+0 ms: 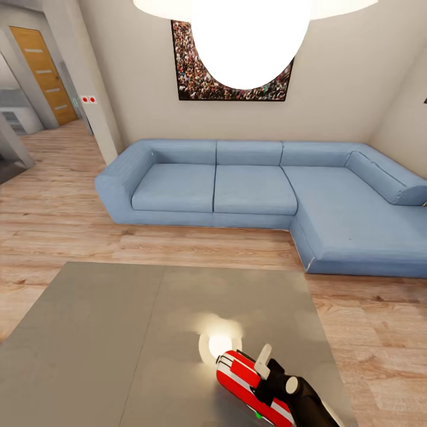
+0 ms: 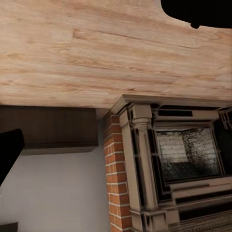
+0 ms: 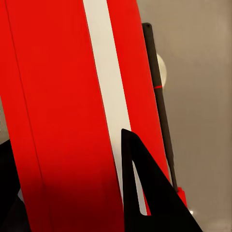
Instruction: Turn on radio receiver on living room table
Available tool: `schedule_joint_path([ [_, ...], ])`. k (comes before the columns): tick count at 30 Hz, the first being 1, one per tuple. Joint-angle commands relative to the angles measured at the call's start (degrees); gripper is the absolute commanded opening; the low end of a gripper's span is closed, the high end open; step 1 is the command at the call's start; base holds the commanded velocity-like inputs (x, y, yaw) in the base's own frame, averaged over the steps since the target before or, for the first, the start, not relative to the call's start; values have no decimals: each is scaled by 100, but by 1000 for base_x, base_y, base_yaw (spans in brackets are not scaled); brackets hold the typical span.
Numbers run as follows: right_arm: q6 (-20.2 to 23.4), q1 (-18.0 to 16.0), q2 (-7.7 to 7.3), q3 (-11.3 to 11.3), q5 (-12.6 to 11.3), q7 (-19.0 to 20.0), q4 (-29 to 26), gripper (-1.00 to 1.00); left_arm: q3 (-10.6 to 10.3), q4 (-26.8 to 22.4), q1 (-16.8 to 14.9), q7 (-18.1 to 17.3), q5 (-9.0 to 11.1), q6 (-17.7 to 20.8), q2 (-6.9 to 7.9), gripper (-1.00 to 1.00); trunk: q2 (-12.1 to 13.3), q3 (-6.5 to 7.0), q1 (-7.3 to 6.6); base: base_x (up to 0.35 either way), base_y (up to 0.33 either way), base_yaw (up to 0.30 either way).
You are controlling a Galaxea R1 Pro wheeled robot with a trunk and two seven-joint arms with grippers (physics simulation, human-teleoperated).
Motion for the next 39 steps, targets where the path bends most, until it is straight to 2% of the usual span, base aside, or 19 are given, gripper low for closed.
schedule_joint_path([
  [1, -31, -1, -2, -2, -12, -5, 15, -100, 0, 9, 0, 0, 1, -8, 0, 100, 0, 0, 0, 0, 0, 0],
  [16, -443, -1, -40, -9, -10, -270, 519, -100, 0, 92, 0, 0, 1, -26, 0, 100, 0, 0, 0, 0, 0, 0],
  [24, -479, -1, -42, -21, -11, -281, 576, -100, 1, 95, 0, 0, 1, -33, 0, 100, 0, 0, 0, 0, 0, 0],
  [33, -654, -1, -42, -21, -10, -584, 734, -100, 1, 103, 0, 0, 9, -35, 0, 100, 0, 0, 0, 0, 0, 0],
  [39, -717, -1, -42, -19, -5, -631, 830, -100, 0, 104, 0, 0, 10, -35, 0, 100, 0, 0, 0, 0, 0, 0],
])
